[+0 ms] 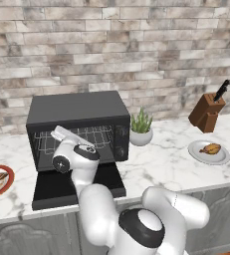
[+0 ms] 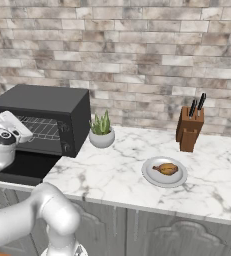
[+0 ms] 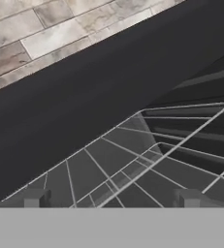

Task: Open the toaster oven door. Place the baguette on the bottom rack in the toaster oven and place the chicken drumstick on the top rack.

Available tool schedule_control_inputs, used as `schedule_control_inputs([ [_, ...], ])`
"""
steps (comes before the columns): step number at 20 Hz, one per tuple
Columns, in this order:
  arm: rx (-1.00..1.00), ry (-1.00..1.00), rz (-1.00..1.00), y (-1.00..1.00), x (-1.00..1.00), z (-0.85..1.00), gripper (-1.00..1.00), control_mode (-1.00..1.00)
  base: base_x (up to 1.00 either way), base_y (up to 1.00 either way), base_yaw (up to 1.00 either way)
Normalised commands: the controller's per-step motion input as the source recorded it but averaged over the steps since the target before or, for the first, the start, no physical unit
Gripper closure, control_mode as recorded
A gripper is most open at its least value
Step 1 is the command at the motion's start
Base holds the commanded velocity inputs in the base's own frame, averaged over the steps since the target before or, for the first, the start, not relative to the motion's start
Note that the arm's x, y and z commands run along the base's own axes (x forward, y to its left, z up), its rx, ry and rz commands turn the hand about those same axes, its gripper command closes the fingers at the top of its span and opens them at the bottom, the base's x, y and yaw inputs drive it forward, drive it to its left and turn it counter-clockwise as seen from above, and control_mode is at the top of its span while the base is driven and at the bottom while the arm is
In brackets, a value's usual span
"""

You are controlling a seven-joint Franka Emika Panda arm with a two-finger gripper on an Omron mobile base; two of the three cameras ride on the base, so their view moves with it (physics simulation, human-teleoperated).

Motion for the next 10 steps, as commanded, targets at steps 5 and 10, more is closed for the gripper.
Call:
schedule_control_inputs([
  [5, 0.0, 0.0, 0.0, 0.14, 0.0, -0.25, -1.0, -1.0, 0.0, 0.0, 0.0],
  [10, 0.0, 0.0, 0.0, 0.13, -0.03, -0.18, -1.0, -1.0, 0.0, 0.0, 0.0],
])
